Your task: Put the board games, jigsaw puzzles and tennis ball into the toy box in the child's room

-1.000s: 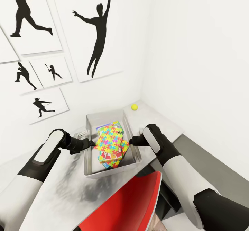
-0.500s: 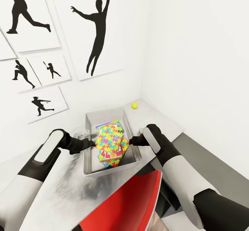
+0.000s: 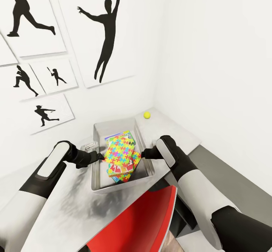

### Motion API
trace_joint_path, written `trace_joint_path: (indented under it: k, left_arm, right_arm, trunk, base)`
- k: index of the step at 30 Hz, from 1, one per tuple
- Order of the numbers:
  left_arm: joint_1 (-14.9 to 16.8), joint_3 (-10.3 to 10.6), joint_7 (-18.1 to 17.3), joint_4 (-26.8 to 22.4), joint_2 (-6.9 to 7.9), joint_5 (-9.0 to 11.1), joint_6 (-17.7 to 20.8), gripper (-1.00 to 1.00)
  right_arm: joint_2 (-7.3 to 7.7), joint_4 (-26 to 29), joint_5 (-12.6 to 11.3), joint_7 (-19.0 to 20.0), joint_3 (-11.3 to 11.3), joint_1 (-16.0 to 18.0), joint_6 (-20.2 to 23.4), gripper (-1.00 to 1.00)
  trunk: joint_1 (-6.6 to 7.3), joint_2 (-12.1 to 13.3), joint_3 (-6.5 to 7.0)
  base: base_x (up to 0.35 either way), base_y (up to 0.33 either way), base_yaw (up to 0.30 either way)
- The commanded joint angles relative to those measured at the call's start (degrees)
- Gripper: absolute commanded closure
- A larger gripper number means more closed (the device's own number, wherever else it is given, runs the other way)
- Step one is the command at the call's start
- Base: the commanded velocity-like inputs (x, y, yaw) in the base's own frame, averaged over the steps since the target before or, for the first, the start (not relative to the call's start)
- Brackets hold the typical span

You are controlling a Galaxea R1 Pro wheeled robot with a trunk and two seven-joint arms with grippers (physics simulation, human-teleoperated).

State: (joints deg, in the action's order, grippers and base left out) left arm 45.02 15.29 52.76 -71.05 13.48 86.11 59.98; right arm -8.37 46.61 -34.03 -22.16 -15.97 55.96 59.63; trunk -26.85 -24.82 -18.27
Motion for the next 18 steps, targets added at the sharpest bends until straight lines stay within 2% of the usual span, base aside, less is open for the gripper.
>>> trace_joint_path:
  k: [1, 2, 3, 4, 18]
  left_arm:
    - [0.1, 0.1, 0.6, -0.1, 0.05, 0.5, 0.0, -1.00]
    - [0.1, 0.1, 0.6, -0.1, 0.05, 0.5, 0.0, 1.00]
    - [0.1, 0.1, 0.6, -0.1, 0.05, 0.5, 0.0, 1.00]
    - [0.1, 0.1, 0.6, -0.1, 0.05, 0.5, 0.0, 1.00]
    - [0.1, 0.0, 0.6, -1.0, 0.14, 0.5, 0.0, 1.00]
  right_arm:
    - [0.02, 0.0, -0.6, -0.6, -0.1, 0.1, 0.1, -1.00]
    - [0.02, 0.0, -0.6, -0.6, -0.1, 0.1, 0.1, -1.00]
    - [0.02, 0.0, -0.6, -0.6, -0.1, 0.1, 0.1, -1.00]
    - [-0.02, 0.0, -0.6, -0.6, -0.1, 0.1, 0.1, 1.00]
    - [0.02, 0.1, -0.5, -0.8, -0.1, 0.1, 0.0, 1.00]
  trunk:
    - [-0.03, -0.1, -0.10]
    - [-0.03, -0.1, -0.10]
    - [-0.03, -0.1, -0.10]
    - [-0.03, -0.1, -0.10]
    - [-0.03, -0.1, -0.10]
  base:
    - [0.000, 0.000, 0.000]
    - [0.000, 0.000, 0.000]
    - [0.000, 0.000, 0.000]
    - [0.000, 0.000, 0.000]
    - [0.000, 0.000, 0.000]
